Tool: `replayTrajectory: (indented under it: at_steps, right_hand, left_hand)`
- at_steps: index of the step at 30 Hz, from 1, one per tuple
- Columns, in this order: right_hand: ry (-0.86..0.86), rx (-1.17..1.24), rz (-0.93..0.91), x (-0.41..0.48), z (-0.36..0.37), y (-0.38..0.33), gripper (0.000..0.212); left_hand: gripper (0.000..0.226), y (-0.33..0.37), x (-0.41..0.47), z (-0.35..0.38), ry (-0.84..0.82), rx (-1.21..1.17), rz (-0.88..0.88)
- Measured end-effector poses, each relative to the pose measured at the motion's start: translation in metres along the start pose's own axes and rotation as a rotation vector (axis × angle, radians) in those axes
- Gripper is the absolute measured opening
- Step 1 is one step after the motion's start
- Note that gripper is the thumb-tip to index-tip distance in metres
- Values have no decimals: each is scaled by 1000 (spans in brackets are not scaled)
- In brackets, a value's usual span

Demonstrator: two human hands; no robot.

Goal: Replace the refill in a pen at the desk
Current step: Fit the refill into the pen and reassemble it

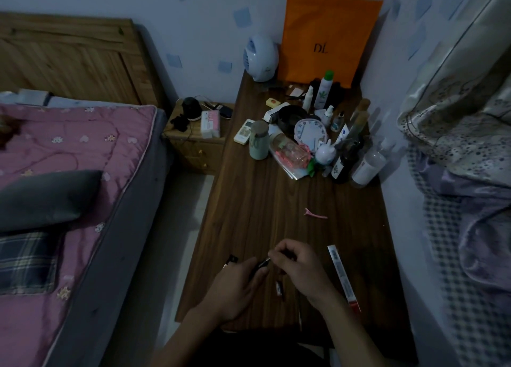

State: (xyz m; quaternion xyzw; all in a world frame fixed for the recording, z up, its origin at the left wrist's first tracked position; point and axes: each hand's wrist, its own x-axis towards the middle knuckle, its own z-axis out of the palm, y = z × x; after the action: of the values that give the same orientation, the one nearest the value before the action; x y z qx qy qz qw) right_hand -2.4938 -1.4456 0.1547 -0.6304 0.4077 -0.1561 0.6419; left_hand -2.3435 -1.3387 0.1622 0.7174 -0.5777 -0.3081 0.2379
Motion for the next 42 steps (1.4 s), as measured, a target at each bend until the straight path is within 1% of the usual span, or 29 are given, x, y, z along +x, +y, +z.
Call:
replayTrajectory:
  at_steps: [2,4,8,15,19,23,26,30,34,39,42]
  right_hand:
    - [-13,102,13,-2,-2,2,23]
    - [-23,147,17,-3,-4,4,26]
    - [-26,114,27,-1,-2,6,18]
    - [3,-12,17,1,4,6,19]
    - [9,31,2,-1,2,6,18]
    - [15,44,14,-3,3,6,10]
    - [29,2,31,-3,6,7,12]
    - [69,-68,19,-2,13,10,10]
    - [55,-85,12,-1,18,14,18]
    - [84,-87,18,3,20,18,14]
    - [142,-55,56,4,21,21,14]
  left_hand:
    - [32,0,-1,0,8,-2,3]
    - [32,0,-1,0,9,1,3]
    - [31,0,-2,2,-7,-1,-2]
    - [27,-8,-2,7,-26,-16,11]
    - [27,-11,-1,10,-3,-49,-1]
    - [31,-15,-2,13,10,-55,-7]
    - [26,-17,-4,17,10,-51,-12]
    - [19,-19,-6,22,39,-38,-46]
    - [25,-20,-7,26,47,-16,-67]
    - [21,-24,-6,29,38,6,-64]
    - [24,-26,-5,33,0,-21,-90]
